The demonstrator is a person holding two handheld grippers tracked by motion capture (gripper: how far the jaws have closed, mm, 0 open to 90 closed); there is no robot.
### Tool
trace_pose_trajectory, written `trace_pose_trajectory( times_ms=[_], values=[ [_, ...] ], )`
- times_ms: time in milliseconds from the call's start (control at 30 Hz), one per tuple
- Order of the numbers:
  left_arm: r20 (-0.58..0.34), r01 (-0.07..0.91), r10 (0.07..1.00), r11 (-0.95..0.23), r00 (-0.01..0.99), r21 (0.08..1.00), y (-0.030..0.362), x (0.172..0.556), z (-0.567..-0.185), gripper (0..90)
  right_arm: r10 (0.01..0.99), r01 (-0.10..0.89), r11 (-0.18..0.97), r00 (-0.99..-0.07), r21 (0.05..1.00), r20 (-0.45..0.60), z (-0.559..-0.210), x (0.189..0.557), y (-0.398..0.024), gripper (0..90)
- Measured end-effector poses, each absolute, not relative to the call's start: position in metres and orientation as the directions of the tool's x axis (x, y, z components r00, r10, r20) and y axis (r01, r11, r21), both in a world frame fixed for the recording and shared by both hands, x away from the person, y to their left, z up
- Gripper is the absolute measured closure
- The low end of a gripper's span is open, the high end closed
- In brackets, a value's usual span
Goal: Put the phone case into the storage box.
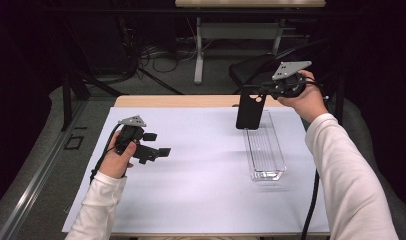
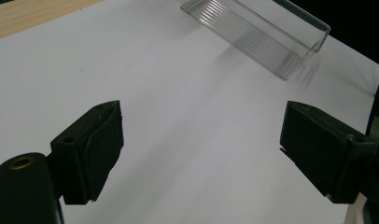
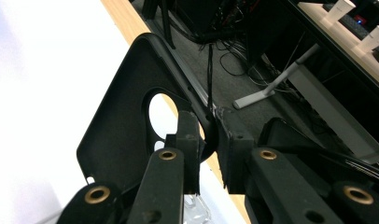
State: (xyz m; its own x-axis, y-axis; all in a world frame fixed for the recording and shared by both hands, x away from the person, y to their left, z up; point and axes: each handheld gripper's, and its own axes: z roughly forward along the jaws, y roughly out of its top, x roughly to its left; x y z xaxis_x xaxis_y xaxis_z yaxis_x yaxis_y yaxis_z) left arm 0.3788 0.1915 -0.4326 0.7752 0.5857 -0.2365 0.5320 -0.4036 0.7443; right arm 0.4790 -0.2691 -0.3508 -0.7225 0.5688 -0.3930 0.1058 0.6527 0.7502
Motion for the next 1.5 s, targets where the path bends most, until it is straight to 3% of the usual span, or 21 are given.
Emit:
trace_pose_trajectory(
  times_ms=[567,1500],
  values=[
    [-0.238,0.535,0.586,-0.405,0.774,0.742,0.191,0.380,-0.435,14.2,0.568,0.098,0.679,-0.699,0.728,-0.436,-0.356,0.481,-0.295,80.3],
    [-0.242,0.542,0.594,-0.398,0.767,0.741,0.194,0.380,-0.437,14.3,0.534,0.049,0.715,-0.681,0.697,-0.500,-0.380,0.499,-0.294,80.3]
  ],
)
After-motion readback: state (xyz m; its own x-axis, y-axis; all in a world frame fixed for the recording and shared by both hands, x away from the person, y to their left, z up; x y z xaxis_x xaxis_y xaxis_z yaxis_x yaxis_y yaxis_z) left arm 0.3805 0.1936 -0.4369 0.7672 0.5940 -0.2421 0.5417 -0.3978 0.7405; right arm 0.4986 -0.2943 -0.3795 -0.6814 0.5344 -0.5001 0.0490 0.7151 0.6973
